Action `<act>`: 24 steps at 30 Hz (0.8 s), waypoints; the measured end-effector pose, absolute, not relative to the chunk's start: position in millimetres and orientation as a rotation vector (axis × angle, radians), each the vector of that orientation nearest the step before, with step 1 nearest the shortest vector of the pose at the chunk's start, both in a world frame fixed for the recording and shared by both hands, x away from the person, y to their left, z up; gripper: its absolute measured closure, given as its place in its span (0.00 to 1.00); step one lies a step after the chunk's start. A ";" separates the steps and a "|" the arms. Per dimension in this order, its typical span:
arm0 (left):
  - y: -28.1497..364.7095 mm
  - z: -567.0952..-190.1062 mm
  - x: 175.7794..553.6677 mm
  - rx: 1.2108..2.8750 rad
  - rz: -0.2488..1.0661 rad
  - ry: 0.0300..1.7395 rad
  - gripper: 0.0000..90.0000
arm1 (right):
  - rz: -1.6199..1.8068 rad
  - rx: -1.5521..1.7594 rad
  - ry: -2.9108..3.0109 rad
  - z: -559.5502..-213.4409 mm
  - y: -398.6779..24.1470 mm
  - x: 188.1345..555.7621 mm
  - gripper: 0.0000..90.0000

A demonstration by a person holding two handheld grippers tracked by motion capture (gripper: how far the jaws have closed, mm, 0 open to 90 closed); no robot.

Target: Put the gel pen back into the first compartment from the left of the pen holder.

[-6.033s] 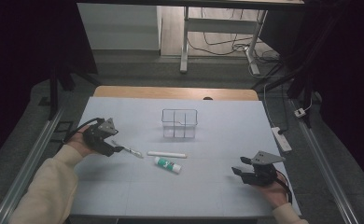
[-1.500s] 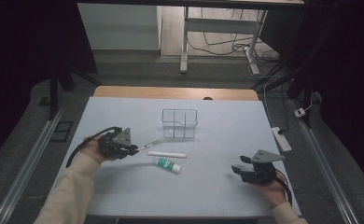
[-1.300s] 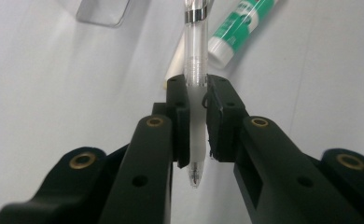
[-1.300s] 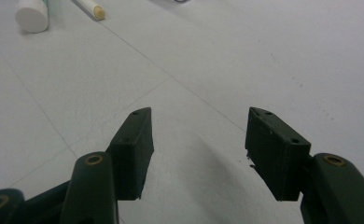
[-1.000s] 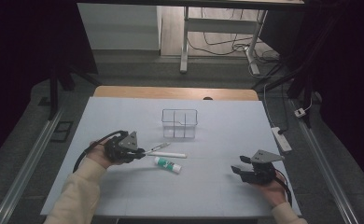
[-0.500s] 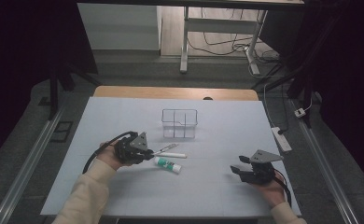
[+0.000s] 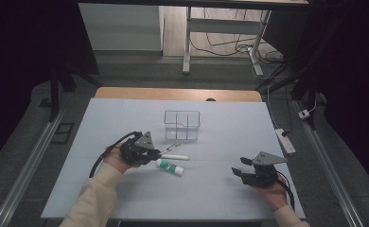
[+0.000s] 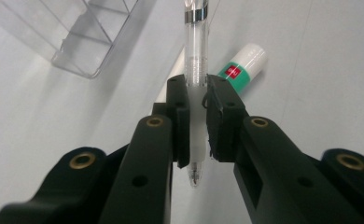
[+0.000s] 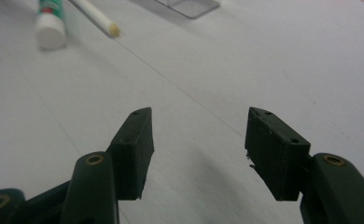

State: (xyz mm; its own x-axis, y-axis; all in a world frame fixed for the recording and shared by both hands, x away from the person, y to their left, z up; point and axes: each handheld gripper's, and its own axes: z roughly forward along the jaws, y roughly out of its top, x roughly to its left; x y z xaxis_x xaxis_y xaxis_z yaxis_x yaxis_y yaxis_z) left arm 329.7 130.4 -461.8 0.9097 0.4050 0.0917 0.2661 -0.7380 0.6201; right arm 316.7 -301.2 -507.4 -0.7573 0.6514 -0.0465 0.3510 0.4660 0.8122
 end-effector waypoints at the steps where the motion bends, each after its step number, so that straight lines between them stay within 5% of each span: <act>1: 128.5 -461.8 329.7 2.440 0.292 0.471 0.88 | 1.215 0.849 2.367 -506.4 -299.6 316.1 0.46; 24: 101.8 -460.0 329.3 2.429 0.261 0.431 0.88 | 1.298 0.731 2.368 -488.8 -255.8 311.9 0.46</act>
State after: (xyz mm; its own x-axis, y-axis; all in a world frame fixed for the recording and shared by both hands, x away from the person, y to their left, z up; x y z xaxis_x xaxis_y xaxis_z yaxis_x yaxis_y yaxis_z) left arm 329.3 101.8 -460.0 0.9262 0.3689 0.0780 0.2395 -0.7353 0.6340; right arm 311.9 -255.8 -488.8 -0.8089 0.5858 -0.0498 0.2730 0.4493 0.8507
